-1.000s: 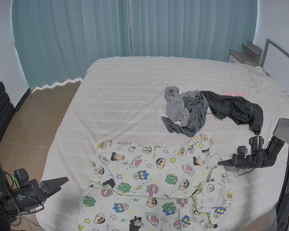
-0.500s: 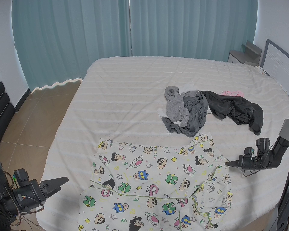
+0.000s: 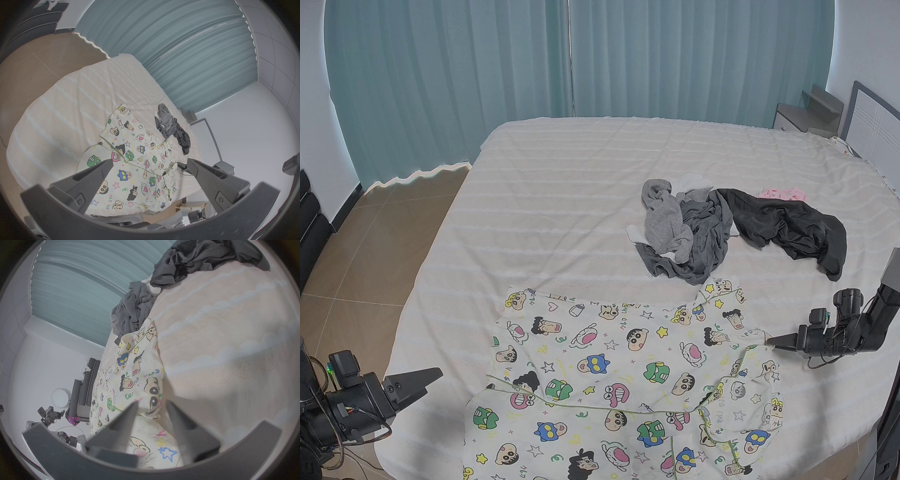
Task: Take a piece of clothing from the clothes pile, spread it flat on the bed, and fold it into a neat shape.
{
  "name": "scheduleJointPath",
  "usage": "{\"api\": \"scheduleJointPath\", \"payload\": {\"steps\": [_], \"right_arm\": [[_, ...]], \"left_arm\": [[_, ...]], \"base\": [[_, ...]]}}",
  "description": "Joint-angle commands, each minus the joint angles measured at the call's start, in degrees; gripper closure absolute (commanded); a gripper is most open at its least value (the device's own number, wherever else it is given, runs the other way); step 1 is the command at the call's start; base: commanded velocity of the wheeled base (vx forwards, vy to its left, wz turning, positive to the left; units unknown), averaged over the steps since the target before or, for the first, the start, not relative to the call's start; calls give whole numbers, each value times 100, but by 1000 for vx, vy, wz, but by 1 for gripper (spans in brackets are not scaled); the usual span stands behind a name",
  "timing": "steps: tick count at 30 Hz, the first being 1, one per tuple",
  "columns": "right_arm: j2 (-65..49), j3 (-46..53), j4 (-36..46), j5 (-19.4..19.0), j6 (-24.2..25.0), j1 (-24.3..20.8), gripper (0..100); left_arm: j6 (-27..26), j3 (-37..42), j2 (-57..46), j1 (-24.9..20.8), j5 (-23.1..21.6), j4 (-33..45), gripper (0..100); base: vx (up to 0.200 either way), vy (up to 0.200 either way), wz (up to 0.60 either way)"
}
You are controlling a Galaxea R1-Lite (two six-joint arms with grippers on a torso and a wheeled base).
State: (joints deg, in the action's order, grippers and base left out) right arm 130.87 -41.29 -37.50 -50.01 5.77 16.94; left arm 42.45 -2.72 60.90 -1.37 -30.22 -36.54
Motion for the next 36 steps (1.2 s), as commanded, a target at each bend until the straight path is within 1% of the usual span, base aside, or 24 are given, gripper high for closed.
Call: {"api": "scheduleJointPath", "payload": {"steps": [1, 5, 10, 13, 17, 22, 24, 26, 27, 28, 31, 36], "right_arm": [[-193, 148, -12, -18, -23, 2, 0], [-562, 464, -126, -27, -5, 55, 0], [-1248, 1229, -416, -27, -5, 81, 0], [-1845, 2011, -794, -27, -23, -7, 0], [-2285, 2740, -1269, -18, -23, -148, 0], [-2364, 3083, -1603, 8, -5, -192, 0], [-2346, 3206, -1673, 96, -23, -209, 0], [-2311, 3303, -1682, 272, -32, -236, 0], [-2311, 3303, -1682, 272, -32, -236, 0], [-2294, 3382, -1691, 439, -40, -350, 0], [-2285, 3523, -1691, 624, -40, -446, 0], [-2267, 3646, -1682, 694, -40, -613, 0]], "left_arm": [[0, 8, 9, -4, -1, 6, 0], [0, 8, 9, -4, -1, 6, 0], [0, -1, 9, 5, 7, 6, 0], [9, -9, 9, -4, 7, 6, 0], [9, -9, 0, -4, 7, 6, 0], [9, -1, 0, 5, 7, 6, 0], [9, -1, 9, -4, 7, 6, 0], [9, -1, 9, -4, 7, 6, 0], [9, -1, 9, -4, 7, 6, 0], [9, -1, 18, -4, 7, 6, 0], [9, -1, 44, -4, 7, 6, 0], [9, 8, 53, 5, 7, 6, 0]], "base": [[0, 0, 0], [0, 0, 0], [0, 0, 0], [-200, 0, 0], [-200, 0, 0], [-200, 0, 0], [-200, 0, 0], [-200, 0, 0], [-200, 0, 0], [-200, 0, 0], [-200, 0, 0], [-200, 0, 0]]}}
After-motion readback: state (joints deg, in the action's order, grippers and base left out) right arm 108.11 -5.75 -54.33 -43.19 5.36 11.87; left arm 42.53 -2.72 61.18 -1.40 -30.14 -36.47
